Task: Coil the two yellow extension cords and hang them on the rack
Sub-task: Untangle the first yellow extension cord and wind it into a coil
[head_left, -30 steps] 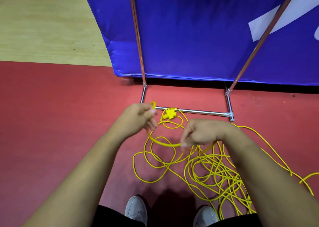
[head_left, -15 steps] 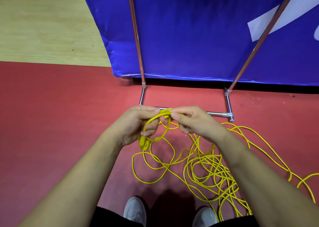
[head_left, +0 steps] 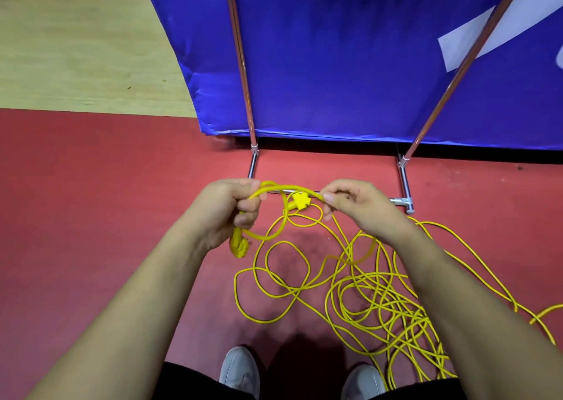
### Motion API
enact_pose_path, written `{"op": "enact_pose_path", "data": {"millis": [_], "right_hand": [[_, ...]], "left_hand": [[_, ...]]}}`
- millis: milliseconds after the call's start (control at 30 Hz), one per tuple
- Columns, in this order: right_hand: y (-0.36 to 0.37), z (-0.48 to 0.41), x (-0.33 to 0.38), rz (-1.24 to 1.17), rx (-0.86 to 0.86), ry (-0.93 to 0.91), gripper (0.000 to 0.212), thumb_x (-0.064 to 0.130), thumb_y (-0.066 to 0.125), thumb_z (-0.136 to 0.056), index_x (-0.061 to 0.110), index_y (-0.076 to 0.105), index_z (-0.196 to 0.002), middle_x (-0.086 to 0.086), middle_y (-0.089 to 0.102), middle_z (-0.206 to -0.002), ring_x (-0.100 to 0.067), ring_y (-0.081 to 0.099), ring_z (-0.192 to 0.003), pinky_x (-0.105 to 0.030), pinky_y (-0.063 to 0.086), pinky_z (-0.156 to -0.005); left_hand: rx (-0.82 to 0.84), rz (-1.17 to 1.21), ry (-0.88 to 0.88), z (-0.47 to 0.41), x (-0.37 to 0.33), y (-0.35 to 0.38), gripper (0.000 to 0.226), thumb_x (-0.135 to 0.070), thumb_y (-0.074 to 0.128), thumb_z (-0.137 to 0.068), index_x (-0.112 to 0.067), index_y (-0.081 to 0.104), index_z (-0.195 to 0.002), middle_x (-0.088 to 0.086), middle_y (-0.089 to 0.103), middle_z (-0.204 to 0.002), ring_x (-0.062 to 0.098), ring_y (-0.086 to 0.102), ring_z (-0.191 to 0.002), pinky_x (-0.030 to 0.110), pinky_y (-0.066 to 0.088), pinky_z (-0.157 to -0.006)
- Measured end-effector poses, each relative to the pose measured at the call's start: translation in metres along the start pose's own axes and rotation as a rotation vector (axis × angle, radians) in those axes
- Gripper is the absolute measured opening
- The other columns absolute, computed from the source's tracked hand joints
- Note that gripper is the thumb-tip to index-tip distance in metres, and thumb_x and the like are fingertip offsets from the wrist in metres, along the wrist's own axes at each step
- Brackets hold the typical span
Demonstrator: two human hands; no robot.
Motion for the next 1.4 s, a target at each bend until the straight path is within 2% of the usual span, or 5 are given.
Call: {"op": "enact_pose_path", "data": {"millis": [300,600,833,1200,1400], "right_hand": [[0.018,0.001,0.028,0.247,0.099,-0.048,0.011,0.014,0.065,-0.091,0.008,0.075,-0.088,0.012,0.065,-0.068,0.004,0.051,-0.062,-0.016,0.042,-0.064],[0.017,-0.004,-0.003,0.440,0.072,-0.044,0.029,0.042,0.062,-0.090,0.016,0.064,-0.077,-0.002,0.057,-0.067,-0.015,0.052,-0.066,-0.033,0.042,-0.067],[0.002,-0.002,-0.030,-0.307,-0.036,0.138,0.015,0.014,0.056,-0.095,0.007,0.061,-0.084,-0.008,0.058,-0.074,-0.018,0.059,-0.060,-0.030,0.052,-0.060],[0.040,0.000,0.020,-0.003,0.150,0.030,0.020,0.009,0.062,-0.092,0.014,0.067,-0.073,0.009,0.041,-0.047,-0.002,0.033,-0.043,-0.016,0.030,-0.044],[0.039,-0.006,0.017,0.062,0.029,0.057,0.031,0.030,0.073,-0.084,0.001,0.063,-0.075,0.009,0.045,-0.048,-0.006,0.040,-0.046,-0.018,0.032,-0.044]], "left_hand": [[0.125,-0.290,-0.224,0.006,0.024,0.012,0.026,-0.012,0.045,-0.096,0.000,0.066,-0.086,0.023,0.071,-0.078,0.029,0.069,-0.058,0.023,0.048,-0.046],[0.064,0.097,-0.039,0.004,-0.003,-0.003,0.018,-0.009,0.040,-0.088,-0.006,0.047,-0.072,-0.008,0.025,-0.044,0.003,0.018,-0.032,0.019,0.008,-0.039],[0.032,-0.256,-0.168,0.008,0.012,-0.012,0.025,-0.007,0.041,-0.093,-0.004,0.050,-0.069,0.005,0.042,-0.045,0.017,0.043,-0.036,0.023,0.022,-0.041],[0.047,-0.235,-0.116,-0.001,0.024,0.012,0.026,-0.013,0.041,-0.100,-0.003,0.062,-0.089,0.028,0.070,-0.091,0.033,0.072,-0.078,0.033,0.058,-0.068],[0.072,-0.139,-0.066,-0.002,0.020,0.017,0.023,-0.014,0.040,-0.099,-0.012,0.047,-0.077,0.000,0.034,-0.055,0.013,0.032,-0.042,0.022,0.030,-0.045]]}}
Point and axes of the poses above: each hand's wrist, its own z-axis away from the middle knuckle, its own y-axis out of the palm, x = y × z, the point moved 6 cm from there along -z, towards the middle knuckle
